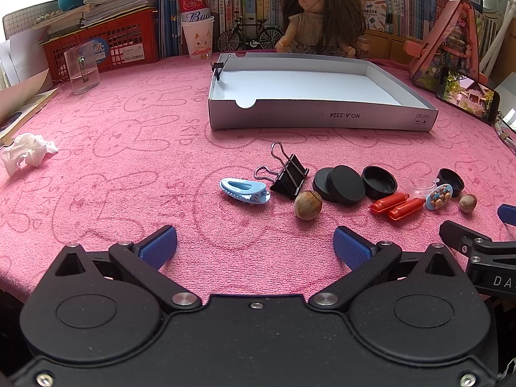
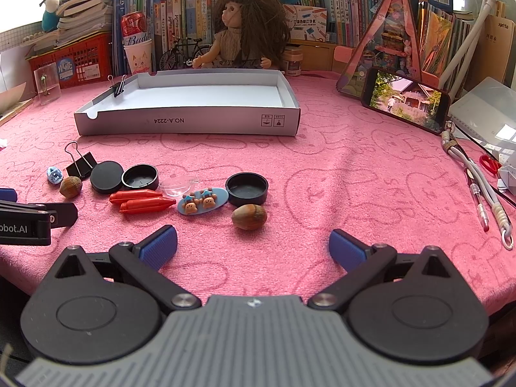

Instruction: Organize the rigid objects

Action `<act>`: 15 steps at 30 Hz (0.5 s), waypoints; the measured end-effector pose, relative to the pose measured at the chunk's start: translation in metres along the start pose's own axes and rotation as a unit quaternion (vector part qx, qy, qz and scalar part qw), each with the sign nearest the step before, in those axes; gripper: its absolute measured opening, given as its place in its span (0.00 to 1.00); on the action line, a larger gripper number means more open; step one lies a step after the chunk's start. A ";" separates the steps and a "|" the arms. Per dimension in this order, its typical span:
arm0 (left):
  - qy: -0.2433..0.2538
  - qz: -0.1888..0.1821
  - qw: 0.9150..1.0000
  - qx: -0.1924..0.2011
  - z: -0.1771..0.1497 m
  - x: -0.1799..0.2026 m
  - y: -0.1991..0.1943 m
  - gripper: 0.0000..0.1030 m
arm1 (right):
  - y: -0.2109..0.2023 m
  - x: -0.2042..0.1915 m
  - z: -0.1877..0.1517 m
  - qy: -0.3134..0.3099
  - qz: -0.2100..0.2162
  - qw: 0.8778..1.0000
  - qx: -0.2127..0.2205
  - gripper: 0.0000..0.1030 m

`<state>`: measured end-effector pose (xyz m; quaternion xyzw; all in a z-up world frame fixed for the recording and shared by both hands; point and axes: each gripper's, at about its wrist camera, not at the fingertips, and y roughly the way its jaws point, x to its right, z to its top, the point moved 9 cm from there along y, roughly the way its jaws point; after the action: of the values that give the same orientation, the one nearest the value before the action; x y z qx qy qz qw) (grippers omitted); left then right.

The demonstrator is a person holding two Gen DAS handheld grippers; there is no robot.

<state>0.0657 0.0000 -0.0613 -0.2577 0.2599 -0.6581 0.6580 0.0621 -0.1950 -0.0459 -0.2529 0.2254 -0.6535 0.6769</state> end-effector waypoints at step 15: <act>0.000 0.000 1.000 0.002 0.000 0.000 0.000 1.00 | -0.001 -0.001 0.000 0.000 0.000 1.000 0.001 1.00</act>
<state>0.0662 0.0000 -0.0611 -0.2560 0.2587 -0.6588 0.6584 0.0612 -0.1943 -0.0454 -0.2526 0.2249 -0.6539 0.6768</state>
